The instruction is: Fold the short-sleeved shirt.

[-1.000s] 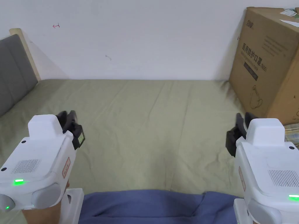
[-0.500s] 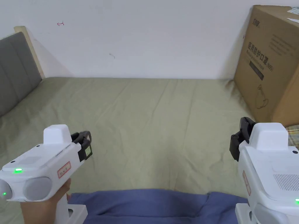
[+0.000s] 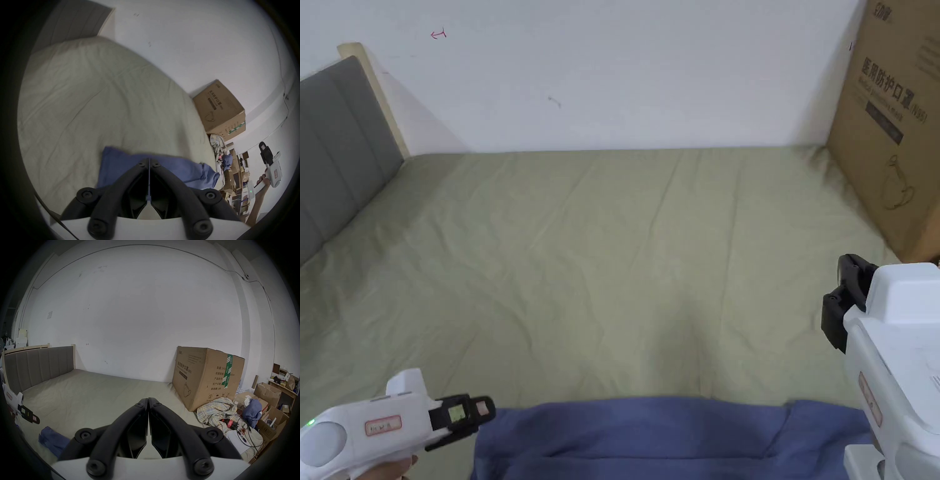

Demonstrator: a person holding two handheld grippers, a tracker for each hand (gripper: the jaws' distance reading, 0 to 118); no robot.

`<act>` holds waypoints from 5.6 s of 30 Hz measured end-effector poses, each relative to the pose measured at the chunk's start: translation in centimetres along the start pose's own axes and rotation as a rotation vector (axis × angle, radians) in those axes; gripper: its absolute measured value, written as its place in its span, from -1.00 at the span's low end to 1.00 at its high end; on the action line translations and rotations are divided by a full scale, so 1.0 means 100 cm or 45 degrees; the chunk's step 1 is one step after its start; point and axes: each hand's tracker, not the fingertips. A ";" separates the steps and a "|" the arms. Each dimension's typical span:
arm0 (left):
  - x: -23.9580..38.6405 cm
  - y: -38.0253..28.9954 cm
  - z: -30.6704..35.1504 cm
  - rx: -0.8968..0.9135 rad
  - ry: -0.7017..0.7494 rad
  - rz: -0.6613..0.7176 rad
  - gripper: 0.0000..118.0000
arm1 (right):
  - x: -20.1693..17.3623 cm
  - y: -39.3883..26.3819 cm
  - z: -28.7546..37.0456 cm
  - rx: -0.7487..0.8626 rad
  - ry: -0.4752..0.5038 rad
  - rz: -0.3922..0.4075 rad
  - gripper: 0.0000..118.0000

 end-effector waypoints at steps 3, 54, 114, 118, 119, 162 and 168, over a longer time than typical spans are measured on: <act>-0.022 -0.003 -0.010 -0.033 0.051 0.031 -0.74 | -0.009 -0.005 -0.007 -0.030 0.012 0.021 -0.98; 0.086 -0.005 0.022 -0.025 0.288 -0.178 -0.96 | 0.032 -0.012 0.004 -0.037 0.067 -0.059 -0.98; 0.193 -0.158 -0.151 -0.110 0.314 -0.735 -1.00 | 0.078 -0.018 0.014 -0.074 0.015 -0.067 -0.98; 0.201 -0.185 -0.177 -0.165 0.308 -0.830 -1.00 | 0.084 -0.021 0.014 -0.089 -0.001 -0.063 -0.98; 0.205 -0.189 -0.179 -0.131 0.342 -0.886 -1.00 | 0.085 -0.022 0.015 -0.092 -0.006 -0.062 -0.98; 0.022 -0.047 -0.129 -0.353 -0.138 0.011 0.40 | 0.055 -0.019 -0.001 -0.160 0.014 0.018 -0.98; 0.039 -0.055 -0.130 -0.352 -0.066 -0.085 -0.56 | 0.057 -0.021 0.000 -0.167 0.015 0.004 -0.98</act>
